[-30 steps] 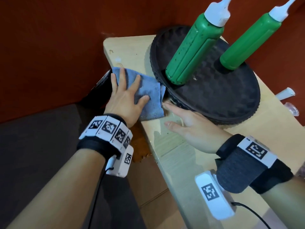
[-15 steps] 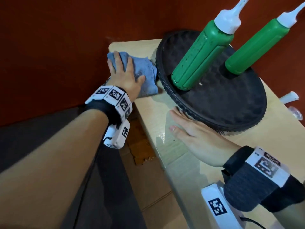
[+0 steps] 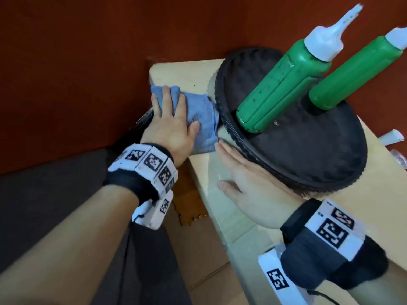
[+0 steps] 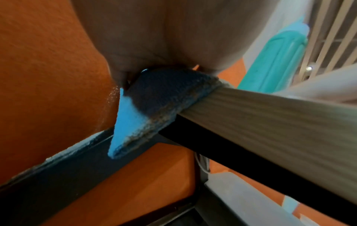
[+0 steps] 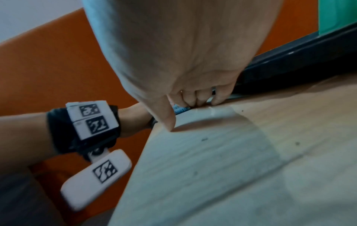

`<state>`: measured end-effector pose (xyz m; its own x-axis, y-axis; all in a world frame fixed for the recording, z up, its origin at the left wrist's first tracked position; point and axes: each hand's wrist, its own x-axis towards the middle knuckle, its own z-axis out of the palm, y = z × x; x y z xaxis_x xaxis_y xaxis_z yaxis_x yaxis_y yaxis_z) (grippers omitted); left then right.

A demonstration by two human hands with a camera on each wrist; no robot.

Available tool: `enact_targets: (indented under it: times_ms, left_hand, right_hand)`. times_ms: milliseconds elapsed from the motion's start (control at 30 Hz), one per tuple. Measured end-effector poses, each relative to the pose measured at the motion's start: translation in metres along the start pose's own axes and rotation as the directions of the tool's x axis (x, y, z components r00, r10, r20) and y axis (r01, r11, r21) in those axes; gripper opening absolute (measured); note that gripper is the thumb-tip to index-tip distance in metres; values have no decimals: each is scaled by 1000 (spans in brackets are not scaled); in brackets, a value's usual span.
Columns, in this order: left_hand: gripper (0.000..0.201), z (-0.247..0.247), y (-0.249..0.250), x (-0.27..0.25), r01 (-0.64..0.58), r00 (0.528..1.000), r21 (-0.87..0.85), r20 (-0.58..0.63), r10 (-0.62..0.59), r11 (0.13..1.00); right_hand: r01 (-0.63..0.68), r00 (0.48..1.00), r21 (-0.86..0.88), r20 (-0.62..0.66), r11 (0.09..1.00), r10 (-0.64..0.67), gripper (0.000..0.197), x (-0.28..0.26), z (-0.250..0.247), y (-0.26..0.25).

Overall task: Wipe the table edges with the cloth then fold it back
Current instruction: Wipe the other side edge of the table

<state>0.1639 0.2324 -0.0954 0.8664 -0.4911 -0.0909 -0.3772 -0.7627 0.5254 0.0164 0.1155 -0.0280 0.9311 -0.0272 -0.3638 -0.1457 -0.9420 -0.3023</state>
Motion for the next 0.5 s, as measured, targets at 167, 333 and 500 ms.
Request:
enact_targets:
  times_ms: [167, 333, 500]
  left_hand:
    - [63, -21, -8, 40, 74, 997, 6, -18, -73, 997]
    - [63, -13, -15, 33, 16, 1000, 43, -19, -15, 999]
    - [58, -26, -10, 42, 66, 997, 6, -29, -66, 998]
  right_hand:
    - [-68, 998, -38, -21, 997, 67, 79, 2, 0, -8]
    - [-125, 992, -48, -13, 991, 125, 74, 6, -13, -17]
    - [-110, 994, -29, -5, 994, 110, 57, 12, -11, -15]
